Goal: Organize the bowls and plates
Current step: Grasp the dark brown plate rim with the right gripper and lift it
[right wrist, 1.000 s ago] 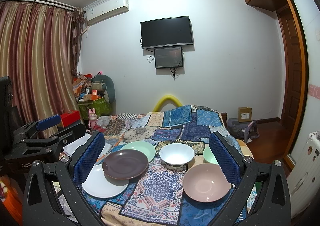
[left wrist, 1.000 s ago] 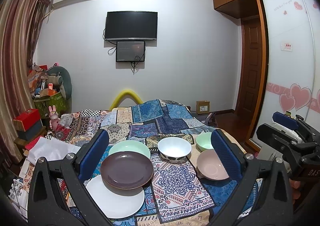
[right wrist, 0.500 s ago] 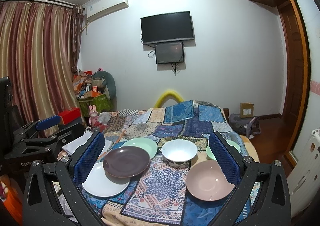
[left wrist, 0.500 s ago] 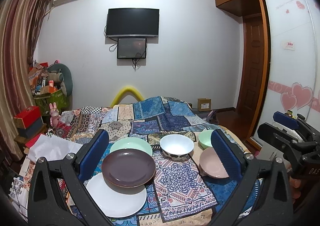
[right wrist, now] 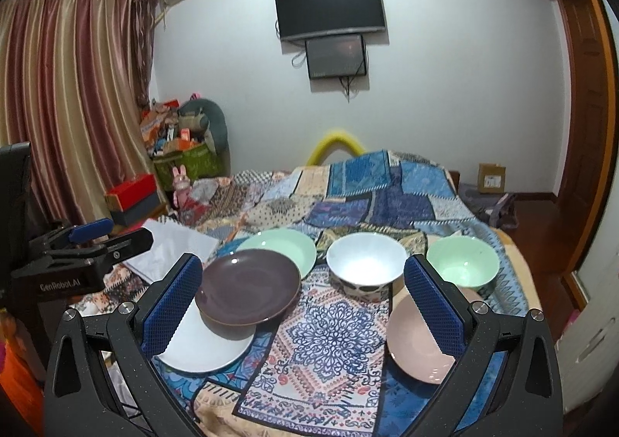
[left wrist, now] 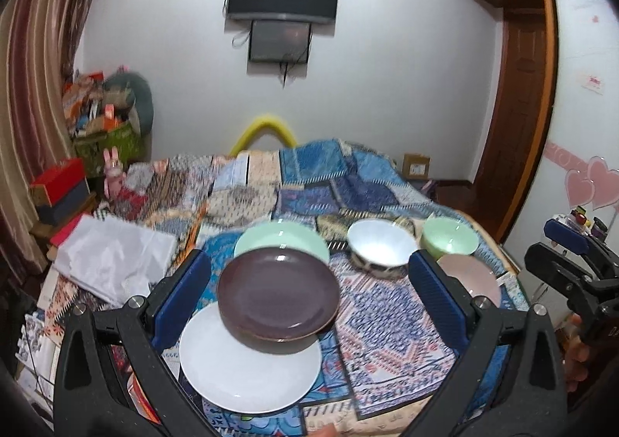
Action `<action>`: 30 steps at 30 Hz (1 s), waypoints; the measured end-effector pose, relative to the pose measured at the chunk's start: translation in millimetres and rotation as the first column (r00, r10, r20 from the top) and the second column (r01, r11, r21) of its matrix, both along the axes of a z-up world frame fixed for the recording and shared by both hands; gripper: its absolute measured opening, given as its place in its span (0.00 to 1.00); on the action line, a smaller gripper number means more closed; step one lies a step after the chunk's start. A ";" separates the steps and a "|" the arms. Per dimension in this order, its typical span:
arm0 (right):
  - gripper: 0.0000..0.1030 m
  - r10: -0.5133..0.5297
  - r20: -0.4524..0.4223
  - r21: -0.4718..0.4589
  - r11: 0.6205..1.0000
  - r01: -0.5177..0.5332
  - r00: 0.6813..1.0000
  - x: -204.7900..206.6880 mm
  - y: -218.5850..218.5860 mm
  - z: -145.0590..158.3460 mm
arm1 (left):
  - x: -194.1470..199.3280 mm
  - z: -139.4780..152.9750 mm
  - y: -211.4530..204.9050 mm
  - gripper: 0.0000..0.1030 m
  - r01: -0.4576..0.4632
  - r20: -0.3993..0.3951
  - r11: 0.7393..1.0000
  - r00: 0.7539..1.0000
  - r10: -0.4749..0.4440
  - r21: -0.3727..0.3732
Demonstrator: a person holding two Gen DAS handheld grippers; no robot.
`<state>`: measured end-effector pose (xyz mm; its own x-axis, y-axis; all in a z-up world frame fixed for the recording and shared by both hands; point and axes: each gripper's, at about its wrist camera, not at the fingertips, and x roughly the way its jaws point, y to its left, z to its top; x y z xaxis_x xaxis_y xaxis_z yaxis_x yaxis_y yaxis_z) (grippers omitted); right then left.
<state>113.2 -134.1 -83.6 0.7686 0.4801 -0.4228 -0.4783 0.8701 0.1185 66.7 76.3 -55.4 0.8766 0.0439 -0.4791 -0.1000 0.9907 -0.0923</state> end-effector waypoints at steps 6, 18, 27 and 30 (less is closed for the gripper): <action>1.00 0.026 -0.064 -0.025 0.999 -0.027 0.998 21.4 16.2 -19.2 | 25.3 -22.0 32.9 1.00 -0.026 -0.093 0.999 0.995 0.028 0.025; 0.89 0.091 -0.202 -0.081 0.991 -0.109 0.975 74.4 65.5 -60.9 | 72.0 -76.3 90.8 0.76 -0.053 -0.266 0.998 0.962 0.059 0.032; 0.75 0.103 -0.304 -0.127 0.981 -0.148 0.947 107.2 93.2 -95.9 | 112.3 -119.9 116.9 0.61 -0.047 -0.377 0.999 0.925 0.036 -0.019; 0.69 0.105 -0.342 -0.142 0.977 -0.162 0.934 118.2 99.5 -110.4 | 124.9 -135.3 126.1 0.52 -0.050 -0.419 0.998 0.908 0.026 -0.047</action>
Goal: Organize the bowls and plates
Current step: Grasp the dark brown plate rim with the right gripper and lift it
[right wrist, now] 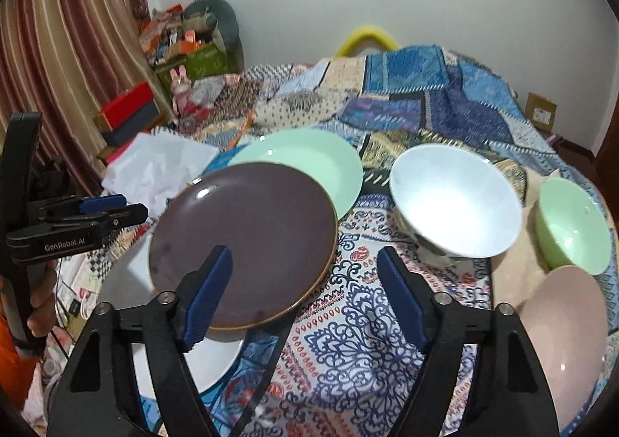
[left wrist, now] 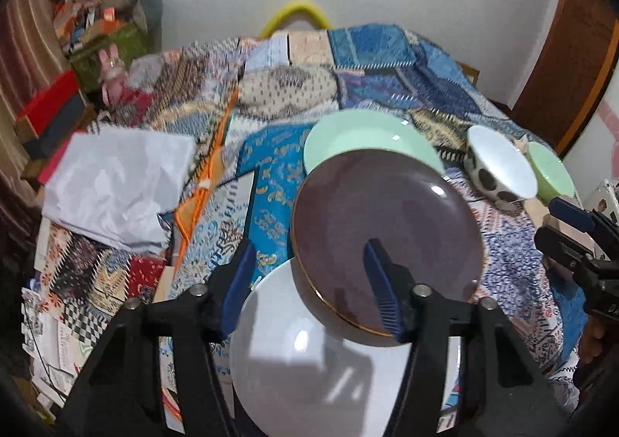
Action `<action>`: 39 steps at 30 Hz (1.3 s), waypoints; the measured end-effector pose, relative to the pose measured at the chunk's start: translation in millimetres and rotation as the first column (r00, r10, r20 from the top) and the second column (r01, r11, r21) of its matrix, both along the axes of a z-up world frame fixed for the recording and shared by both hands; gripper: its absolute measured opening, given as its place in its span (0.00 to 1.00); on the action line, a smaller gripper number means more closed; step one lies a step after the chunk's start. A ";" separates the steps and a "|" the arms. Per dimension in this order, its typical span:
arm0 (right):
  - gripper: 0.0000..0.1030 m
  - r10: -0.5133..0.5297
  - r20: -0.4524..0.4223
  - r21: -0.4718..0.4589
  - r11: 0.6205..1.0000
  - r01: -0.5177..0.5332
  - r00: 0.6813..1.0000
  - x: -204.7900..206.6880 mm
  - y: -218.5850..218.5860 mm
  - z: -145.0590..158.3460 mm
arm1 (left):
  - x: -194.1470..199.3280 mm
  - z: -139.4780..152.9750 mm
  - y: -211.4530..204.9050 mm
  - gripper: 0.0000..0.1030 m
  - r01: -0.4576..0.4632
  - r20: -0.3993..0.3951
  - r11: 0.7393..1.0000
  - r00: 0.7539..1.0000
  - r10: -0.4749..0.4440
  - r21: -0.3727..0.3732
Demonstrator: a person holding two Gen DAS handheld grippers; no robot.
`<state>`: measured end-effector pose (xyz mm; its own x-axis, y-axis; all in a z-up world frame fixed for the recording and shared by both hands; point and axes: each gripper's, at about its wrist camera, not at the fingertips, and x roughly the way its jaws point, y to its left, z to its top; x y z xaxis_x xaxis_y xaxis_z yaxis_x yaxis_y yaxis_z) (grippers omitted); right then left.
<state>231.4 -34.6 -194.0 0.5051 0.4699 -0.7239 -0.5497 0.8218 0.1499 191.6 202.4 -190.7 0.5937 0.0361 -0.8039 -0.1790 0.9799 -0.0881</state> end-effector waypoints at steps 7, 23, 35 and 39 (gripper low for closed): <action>0.50 -0.015 -0.090 -0.028 1.000 0.013 0.996 21.7 5.2 -29.1 | 23.4 -27.7 11.6 0.43 0.020 -0.059 0.998 0.998 -0.023 -0.063; 0.25 0.027 -0.158 -0.030 0.999 -0.032 0.987 38.9 19.2 -49.2 | 47.2 -55.7 18.9 0.28 0.041 -0.109 0.989 0.992 -0.057 -0.143; 0.25 0.017 -0.161 -0.016 1.000 -0.020 0.987 37.0 15.7 -48.6 | 47.3 -53.8 8.7 0.29 0.055 -0.116 0.992 0.991 -0.068 -0.116; 0.25 0.007 -0.163 -0.006 1.000 -0.008 0.987 34.5 9.9 -47.9 | 43.7 -52.8 3.6 0.29 0.058 -0.117 0.992 0.991 -0.071 -0.111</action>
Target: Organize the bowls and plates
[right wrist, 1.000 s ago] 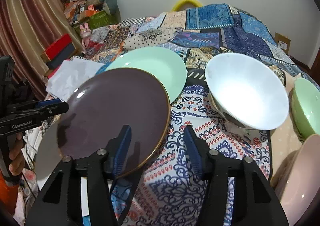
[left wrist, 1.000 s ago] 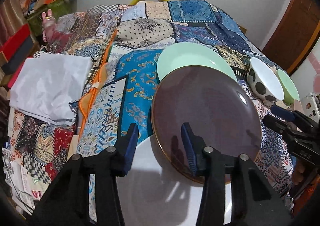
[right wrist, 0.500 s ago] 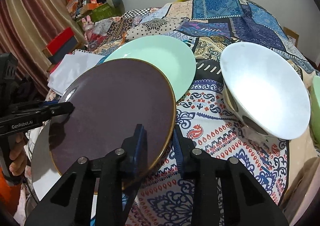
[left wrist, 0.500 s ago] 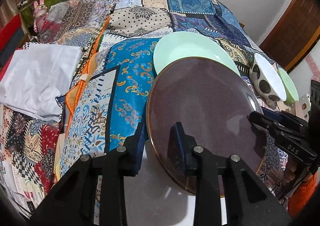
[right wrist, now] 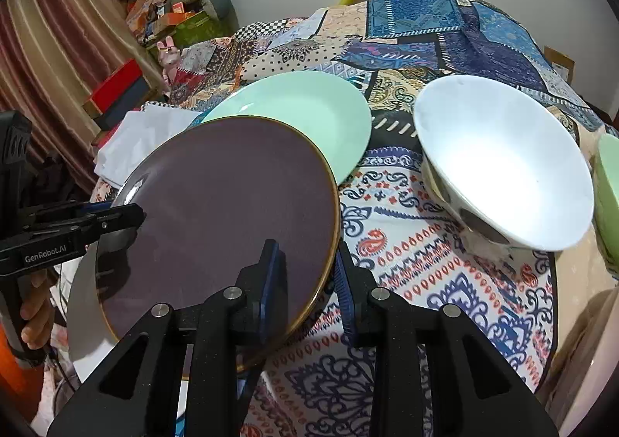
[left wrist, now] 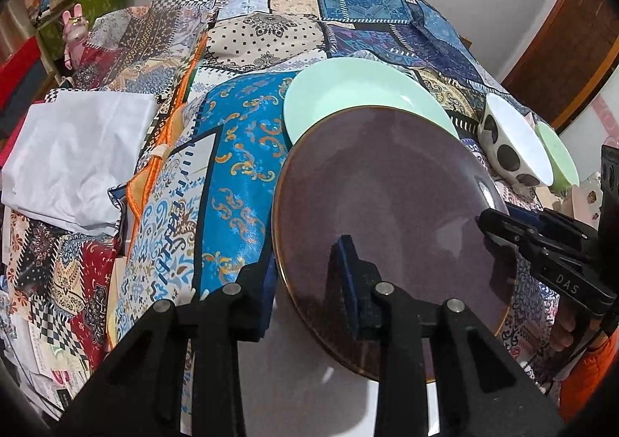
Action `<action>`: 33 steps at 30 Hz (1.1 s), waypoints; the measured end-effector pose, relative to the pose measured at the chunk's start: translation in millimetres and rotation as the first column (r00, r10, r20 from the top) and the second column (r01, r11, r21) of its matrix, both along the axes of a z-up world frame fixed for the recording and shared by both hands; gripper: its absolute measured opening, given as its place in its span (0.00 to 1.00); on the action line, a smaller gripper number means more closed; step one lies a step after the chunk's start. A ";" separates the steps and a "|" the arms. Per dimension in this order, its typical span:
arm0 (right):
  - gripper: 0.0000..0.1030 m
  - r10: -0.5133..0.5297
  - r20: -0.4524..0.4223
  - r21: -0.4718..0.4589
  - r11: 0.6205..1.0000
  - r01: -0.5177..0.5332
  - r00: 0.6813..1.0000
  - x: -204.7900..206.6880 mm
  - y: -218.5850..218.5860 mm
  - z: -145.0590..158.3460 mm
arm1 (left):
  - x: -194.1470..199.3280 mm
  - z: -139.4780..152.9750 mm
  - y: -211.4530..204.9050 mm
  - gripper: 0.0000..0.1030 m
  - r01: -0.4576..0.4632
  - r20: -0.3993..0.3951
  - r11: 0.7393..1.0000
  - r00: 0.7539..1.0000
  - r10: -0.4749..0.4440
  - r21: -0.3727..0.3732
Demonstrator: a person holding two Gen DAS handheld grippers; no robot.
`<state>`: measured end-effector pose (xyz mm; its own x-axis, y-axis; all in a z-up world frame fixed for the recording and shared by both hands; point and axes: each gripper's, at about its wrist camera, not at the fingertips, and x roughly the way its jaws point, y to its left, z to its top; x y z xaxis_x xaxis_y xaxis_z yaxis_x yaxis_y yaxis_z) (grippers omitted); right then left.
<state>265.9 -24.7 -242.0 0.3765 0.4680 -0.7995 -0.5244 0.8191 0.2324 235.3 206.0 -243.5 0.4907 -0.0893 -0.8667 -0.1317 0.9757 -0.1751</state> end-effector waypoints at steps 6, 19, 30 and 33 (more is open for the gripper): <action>0.25 -0.023 0.015 0.019 1.000 0.023 1.000 -5.6 -10.8 7.0 | -7.6 6.5 -10.6 0.29 0.010 0.015 1.000 1.000 -0.011 0.004; 0.25 -0.053 0.058 0.049 0.998 0.051 0.997 -33.7 -43.7 33.3 | -34.1 35.0 -42.3 0.29 0.036 0.045 0.999 0.998 -0.036 0.004; 0.25 -0.078 0.090 0.074 0.995 0.071 0.993 -60.2 -74.5 53.0 | -63.9 60.1 -76.2 0.29 0.063 0.062 0.998 0.996 -0.064 0.010; 0.25 -0.088 0.090 0.078 0.994 0.081 0.992 -66.0 -83.2 54.0 | -70.3 63.1 -85.4 0.29 0.071 0.058 0.997 0.996 -0.072 0.013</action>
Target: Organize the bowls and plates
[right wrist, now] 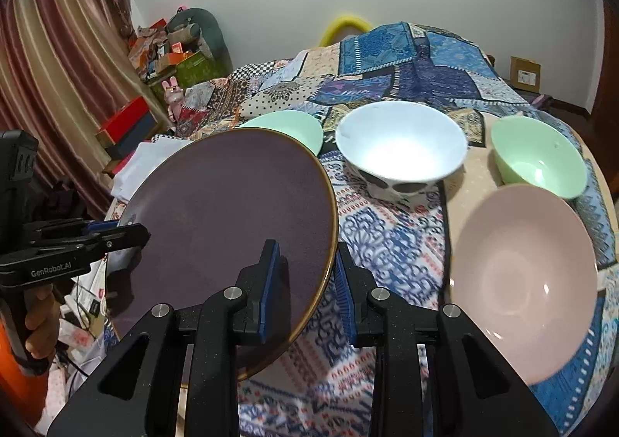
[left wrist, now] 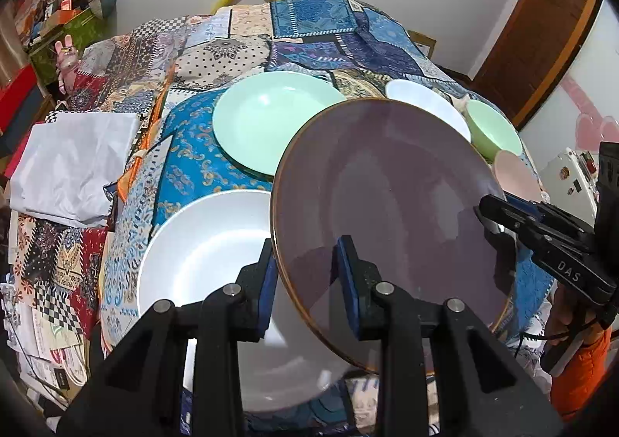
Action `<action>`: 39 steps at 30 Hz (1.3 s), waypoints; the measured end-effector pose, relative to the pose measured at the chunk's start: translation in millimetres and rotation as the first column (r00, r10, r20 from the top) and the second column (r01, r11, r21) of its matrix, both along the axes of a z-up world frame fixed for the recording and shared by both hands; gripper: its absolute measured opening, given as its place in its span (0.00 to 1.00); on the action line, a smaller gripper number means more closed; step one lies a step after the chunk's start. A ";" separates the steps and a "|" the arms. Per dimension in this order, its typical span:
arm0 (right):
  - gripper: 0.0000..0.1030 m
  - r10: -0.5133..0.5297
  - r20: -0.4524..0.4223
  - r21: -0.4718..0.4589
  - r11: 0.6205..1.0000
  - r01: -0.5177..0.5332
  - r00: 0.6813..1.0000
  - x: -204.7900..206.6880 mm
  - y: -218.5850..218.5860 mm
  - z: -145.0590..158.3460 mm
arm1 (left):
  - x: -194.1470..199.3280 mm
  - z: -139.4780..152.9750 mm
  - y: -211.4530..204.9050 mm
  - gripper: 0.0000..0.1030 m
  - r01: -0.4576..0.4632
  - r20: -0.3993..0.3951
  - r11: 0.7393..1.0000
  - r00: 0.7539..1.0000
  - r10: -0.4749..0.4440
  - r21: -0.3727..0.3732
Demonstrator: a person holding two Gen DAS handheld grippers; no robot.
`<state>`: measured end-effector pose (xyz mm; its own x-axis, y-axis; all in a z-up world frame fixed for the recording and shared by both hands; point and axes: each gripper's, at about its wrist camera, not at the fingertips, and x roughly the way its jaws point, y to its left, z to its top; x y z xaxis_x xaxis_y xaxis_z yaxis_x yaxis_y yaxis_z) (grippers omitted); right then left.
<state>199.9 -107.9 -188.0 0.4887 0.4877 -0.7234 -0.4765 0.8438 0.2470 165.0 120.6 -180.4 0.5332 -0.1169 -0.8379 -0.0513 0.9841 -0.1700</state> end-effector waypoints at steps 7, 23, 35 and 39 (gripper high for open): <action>0.25 -0.020 -0.010 0.006 1.000 0.020 1.000 -10.3 -21.3 -4.1 | -11.3 -1.5 -23.5 0.30 0.026 -0.026 1.000 0.999 -0.026 -0.003; 0.25 -0.076 -0.078 -0.012 0.997 0.075 0.994 -19.3 -57.3 -34.1 | -12.2 -33.0 -66.1 0.29 0.076 -0.114 0.997 0.990 -0.079 -0.025; 0.25 -0.105 -0.096 -0.046 0.994 0.101 0.990 -16.9 -61.4 -50.0 | 5.1 -58.8 -72.3 0.30 0.087 -0.166 0.995 0.982 -0.092 -0.039; 0.25 -0.121 -0.109 -0.048 0.992 0.117 0.987 -14.0 -63.5 -54.2 | 10.6 -63.4 -72.7 0.29 0.092 -0.173 0.995 0.980 -0.097 -0.034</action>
